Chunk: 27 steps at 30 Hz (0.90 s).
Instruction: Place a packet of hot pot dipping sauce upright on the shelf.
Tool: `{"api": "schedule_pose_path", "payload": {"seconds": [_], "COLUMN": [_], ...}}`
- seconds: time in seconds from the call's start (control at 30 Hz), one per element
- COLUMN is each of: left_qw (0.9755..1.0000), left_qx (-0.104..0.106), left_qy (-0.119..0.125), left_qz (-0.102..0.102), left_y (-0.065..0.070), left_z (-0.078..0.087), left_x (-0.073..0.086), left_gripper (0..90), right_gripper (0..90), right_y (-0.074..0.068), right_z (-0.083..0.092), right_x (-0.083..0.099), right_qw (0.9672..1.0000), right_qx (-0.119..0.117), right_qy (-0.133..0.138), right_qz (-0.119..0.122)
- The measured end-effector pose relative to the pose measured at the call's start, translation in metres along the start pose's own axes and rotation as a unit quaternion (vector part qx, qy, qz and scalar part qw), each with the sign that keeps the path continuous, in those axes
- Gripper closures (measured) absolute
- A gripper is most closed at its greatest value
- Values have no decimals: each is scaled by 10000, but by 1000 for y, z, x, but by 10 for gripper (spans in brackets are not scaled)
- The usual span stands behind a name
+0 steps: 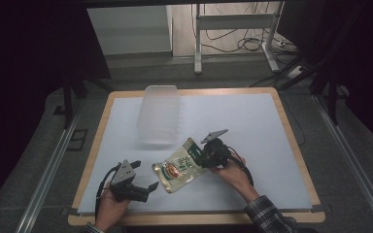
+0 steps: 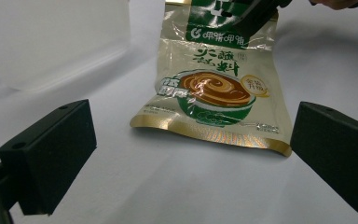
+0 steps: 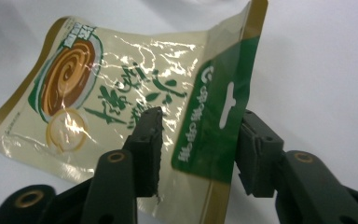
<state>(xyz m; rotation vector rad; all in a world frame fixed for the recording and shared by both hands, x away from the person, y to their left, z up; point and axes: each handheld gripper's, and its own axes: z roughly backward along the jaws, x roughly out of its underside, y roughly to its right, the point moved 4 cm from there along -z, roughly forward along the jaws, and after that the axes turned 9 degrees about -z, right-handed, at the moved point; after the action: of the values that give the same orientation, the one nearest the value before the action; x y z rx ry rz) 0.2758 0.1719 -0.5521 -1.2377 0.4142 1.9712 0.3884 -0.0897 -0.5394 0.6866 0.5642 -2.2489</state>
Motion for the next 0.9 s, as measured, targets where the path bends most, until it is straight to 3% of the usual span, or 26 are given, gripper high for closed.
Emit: {"api": "schedule_pose_path", "payload": {"seconds": [0.07, 0.37, 0.5, 0.73, 0.9], "left_qw": [10000, 10000, 10000, 10000, 10000], "left_qx": [1, 4, 8, 6, 6], "left_qy": [0, 2, 2, -26, -31], "left_qz": [3, 10, 6, 3, -10], "left_y": [0, 0, 0, 1, 0], "left_z": [0, 0, 0, -1, 0], "left_x": [0, 0, 0, 0, 0], "left_gripper": [1, 1, 1, 1, 1], "right_gripper": [579, 691, 783, 845, 872], "right_y": [-1, -5, -2, -1, -5], "right_z": [-4, -21, -24, -25, -24], "right_x": [-3, -14, -13, -12, -15], "right_qw": [10000, 9996, 9995, 9998, 9996], "right_qx": [-60, 65, 117, -46, 28], "right_qy": [-23, -164, -199, -192, -260], "right_qz": [6, 226, 193, 86, 139]}}
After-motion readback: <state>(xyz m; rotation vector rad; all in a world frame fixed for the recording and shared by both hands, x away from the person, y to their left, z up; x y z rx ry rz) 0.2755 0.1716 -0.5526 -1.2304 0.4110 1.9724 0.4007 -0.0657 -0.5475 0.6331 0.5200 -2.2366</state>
